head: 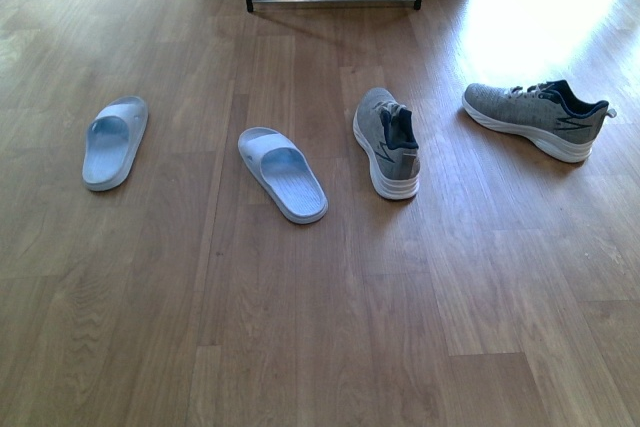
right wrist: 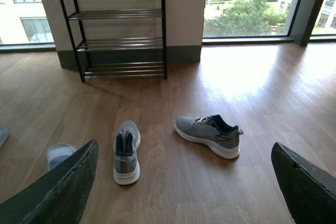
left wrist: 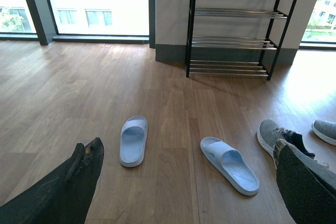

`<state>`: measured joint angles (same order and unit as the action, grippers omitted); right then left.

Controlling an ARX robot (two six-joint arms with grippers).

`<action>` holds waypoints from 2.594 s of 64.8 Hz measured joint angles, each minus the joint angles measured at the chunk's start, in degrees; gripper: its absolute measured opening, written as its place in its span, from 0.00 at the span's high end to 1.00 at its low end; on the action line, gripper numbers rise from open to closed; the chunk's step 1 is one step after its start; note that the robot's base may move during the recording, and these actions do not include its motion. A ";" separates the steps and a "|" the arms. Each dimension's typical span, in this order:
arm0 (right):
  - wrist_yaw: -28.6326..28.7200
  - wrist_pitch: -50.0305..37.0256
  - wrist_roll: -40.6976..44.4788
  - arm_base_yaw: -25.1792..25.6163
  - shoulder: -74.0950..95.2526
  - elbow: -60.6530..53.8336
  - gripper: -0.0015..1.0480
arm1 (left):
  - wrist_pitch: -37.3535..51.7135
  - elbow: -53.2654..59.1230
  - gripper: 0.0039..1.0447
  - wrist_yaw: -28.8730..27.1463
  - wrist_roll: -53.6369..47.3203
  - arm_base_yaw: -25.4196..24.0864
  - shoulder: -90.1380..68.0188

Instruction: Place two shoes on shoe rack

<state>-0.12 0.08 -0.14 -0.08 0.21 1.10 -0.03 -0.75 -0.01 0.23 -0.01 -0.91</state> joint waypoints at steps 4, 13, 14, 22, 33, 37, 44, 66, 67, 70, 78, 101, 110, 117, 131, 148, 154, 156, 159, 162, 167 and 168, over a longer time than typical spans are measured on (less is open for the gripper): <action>0.00 0.00 0.00 0.00 0.00 0.00 0.09 | 0.00 0.00 0.09 -0.02 0.02 0.00 0.00; 0.00 0.00 0.00 0.00 0.00 0.00 0.09 | 0.00 0.00 0.09 0.00 0.02 0.00 0.00; 0.00 0.00 -0.02 0.00 0.00 0.00 0.09 | 0.00 0.00 0.09 -0.02 0.00 0.00 0.00; -0.02 0.00 0.00 0.00 -0.04 0.00 0.09 | 0.00 0.00 0.09 0.00 0.02 0.00 0.00; 0.35 0.00 0.00 0.00 -0.02 0.00 0.09 | 0.02 0.00 0.09 -0.07 0.02 0.02 0.00; 0.35 0.00 0.00 0.00 -0.02 0.00 0.09 | 0.02 0.00 0.09 -0.13 0.02 0.00 0.00; 0.17 0.00 0.00 0.00 -0.02 0.00 0.09 | 0.02 0.00 0.09 -0.04 0.02 0.00 0.00; -0.09 0.00 -0.02 0.00 -0.04 0.00 0.09 | 0.02 0.00 0.09 0.13 0.00 0.00 0.00; -0.09 0.00 -0.02 0.00 -0.04 0.00 0.09 | 0.02 0.00 0.09 0.11 0.00 0.00 0.00; 0.04 0.00 0.00 0.00 -0.02 0.00 0.09 | 0.00 0.00 0.09 0.02 0.00 0.00 0.00; -0.04 0.00 0.00 0.00 -0.04 0.00 0.09 | 0.02 0.00 0.09 0.00 0.02 0.00 0.00; 2.32 0.98 -0.68 0.55 0.63 0.28 0.09 | 0.02 0.00 0.09 0.00 0.00 0.00 0.00; 12.59 -3.91 -3.63 2.49 18.08 3.65 0.09 | 0.02 0.00 0.09 0.00 0.02 0.00 0.00; 12.98 -15.41 -1.29 2.93 39.50 8.81 0.09 | 0.02 0.00 0.09 0.00 0.02 0.00 0.00; 9.64 -33.86 11.32 3.17 87.47 21.09 0.09 | 0.02 0.00 0.09 0.00 0.02 0.00 0.00; 3.39 -37.57 25.81 4.37 127.88 37.38 0.09 | 0.02 0.00 0.09 0.00 0.02 0.00 0.00; 2.49 -36.98 29.05 5.29 137.72 43.34 0.09 | 0.02 0.00 0.09 0.00 0.00 0.00 0.00; 1.95 -36.85 29.68 5.55 139.71 44.85 0.09 | 0.02 0.00 0.09 -0.02 0.00 0.00 0.00; 1.36 -36.46 30.18 5.95 142.14 46.86 0.09 | 0.02 0.00 0.09 0.00 0.00 0.00 0.00; 0.98 -36.26 30.86 6.34 144.19 48.78 0.09 | 0.02 0.00 0.09 0.00 0.02 0.00 0.00; 0.70 -35.26 31.02 7.10 147.40 52.61 0.09 | 0.02 0.00 0.09 -0.02 0.02 0.00 0.00; 0.63 -35.04 31.02 7.21 147.75 53.09 0.09 | 0.00 0.00 0.09 0.00 0.00 0.00 0.00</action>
<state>0.51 -34.96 30.87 7.14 147.96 54.19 -0.03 -0.75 -0.01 0.23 -0.01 -0.91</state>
